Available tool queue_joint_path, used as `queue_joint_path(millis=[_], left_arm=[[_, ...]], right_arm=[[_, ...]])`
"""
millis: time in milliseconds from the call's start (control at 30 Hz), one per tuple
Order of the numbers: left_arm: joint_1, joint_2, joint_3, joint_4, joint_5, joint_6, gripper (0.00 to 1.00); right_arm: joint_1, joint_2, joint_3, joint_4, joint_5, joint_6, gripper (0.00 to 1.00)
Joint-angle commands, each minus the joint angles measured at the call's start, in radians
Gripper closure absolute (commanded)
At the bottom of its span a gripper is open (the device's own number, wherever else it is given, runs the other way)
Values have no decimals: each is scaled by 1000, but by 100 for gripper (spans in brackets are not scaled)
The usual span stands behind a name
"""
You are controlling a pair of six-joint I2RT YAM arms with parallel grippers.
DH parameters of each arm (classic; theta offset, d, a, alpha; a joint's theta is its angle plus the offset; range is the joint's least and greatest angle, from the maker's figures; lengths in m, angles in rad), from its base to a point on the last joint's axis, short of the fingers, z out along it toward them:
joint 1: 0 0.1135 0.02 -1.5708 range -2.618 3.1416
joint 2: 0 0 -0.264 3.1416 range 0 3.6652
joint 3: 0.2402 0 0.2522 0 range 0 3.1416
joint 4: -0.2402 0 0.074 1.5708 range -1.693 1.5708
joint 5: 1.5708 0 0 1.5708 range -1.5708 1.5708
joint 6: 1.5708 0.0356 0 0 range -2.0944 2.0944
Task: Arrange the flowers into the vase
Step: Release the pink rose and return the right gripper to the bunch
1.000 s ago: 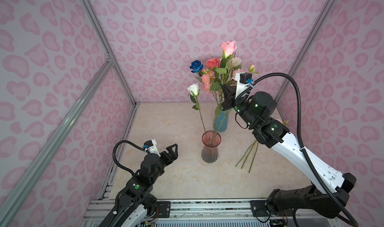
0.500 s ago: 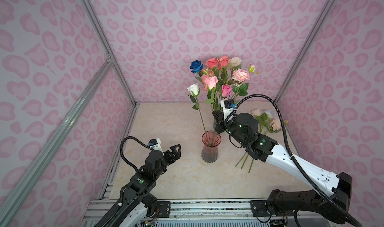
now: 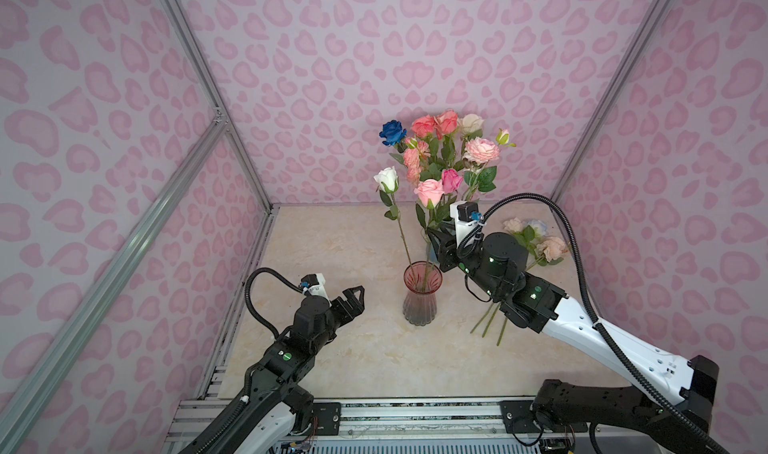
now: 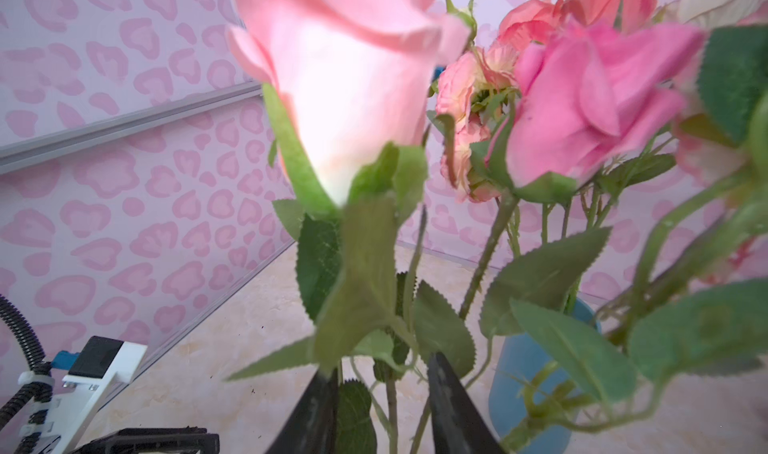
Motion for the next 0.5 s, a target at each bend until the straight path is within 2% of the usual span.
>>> queue_joint_path(millis=[0, 133, 233, 467], left_arm=[[0, 25, 15, 59, 12, 8, 4], [0, 46, 27, 69, 17, 16, 4], [0, 52, 34, 69, 5, 31, 4], [0, 96, 59, 84, 23, 33, 4]], right_arm=[[9, -36, -10, -5, 22, 1, 62], [11, -103, -24, -44, 30, 1, 60], [6, -146, -64, -65, 95, 6, 56], [-66, -241, -141, -87, 114, 45, 56]])
